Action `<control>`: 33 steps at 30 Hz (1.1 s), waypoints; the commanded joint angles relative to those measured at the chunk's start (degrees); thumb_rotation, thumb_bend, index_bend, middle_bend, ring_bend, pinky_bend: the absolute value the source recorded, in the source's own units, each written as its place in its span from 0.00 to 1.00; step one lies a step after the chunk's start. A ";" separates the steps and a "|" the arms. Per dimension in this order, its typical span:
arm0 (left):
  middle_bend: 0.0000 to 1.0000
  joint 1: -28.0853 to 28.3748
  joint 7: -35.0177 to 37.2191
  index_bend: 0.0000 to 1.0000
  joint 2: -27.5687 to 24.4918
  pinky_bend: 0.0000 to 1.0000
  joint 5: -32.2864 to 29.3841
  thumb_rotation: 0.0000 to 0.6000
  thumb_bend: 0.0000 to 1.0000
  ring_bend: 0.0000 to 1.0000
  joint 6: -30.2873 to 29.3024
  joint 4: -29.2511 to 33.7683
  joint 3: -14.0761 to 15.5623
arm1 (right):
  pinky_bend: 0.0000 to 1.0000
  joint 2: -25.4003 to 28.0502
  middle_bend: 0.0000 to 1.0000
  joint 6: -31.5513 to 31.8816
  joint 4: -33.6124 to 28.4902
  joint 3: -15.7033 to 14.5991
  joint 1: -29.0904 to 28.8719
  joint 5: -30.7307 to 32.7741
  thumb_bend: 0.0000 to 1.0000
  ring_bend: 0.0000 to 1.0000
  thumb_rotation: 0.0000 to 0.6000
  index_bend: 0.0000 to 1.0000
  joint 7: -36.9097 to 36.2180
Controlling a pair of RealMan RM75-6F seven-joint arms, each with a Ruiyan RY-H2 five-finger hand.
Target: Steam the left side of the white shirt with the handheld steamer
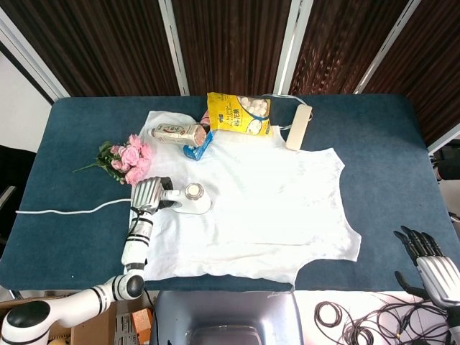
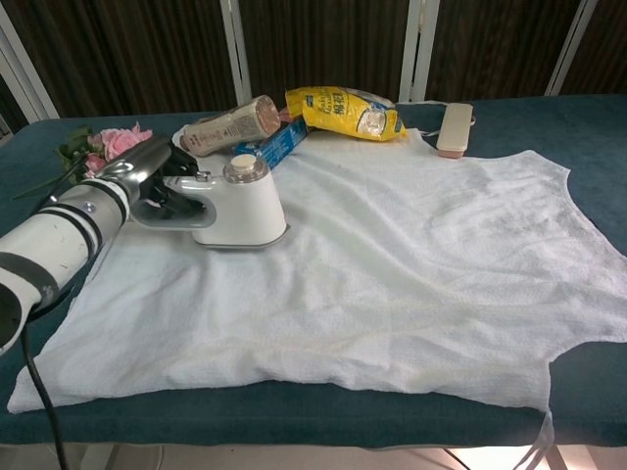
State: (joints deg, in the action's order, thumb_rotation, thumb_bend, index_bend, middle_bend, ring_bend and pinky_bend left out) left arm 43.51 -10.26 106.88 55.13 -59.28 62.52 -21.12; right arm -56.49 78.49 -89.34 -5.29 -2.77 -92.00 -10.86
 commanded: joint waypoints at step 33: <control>0.74 5.77 -4.89 0.73 10.67 0.56 -3.03 1.00 0.53 0.69 -3.41 -28.30 -8.49 | 0.00 0.38 0.01 1.06 0.52 -0.23 0.29 -0.82 0.36 0.00 1.00 0.00 -1.48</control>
State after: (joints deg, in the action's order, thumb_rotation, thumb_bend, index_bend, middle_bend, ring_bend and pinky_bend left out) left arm 47.15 -16.52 115.75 53.55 -63.91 38.46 -27.22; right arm -56.11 79.56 -88.81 -5.52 -2.47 -92.82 -12.34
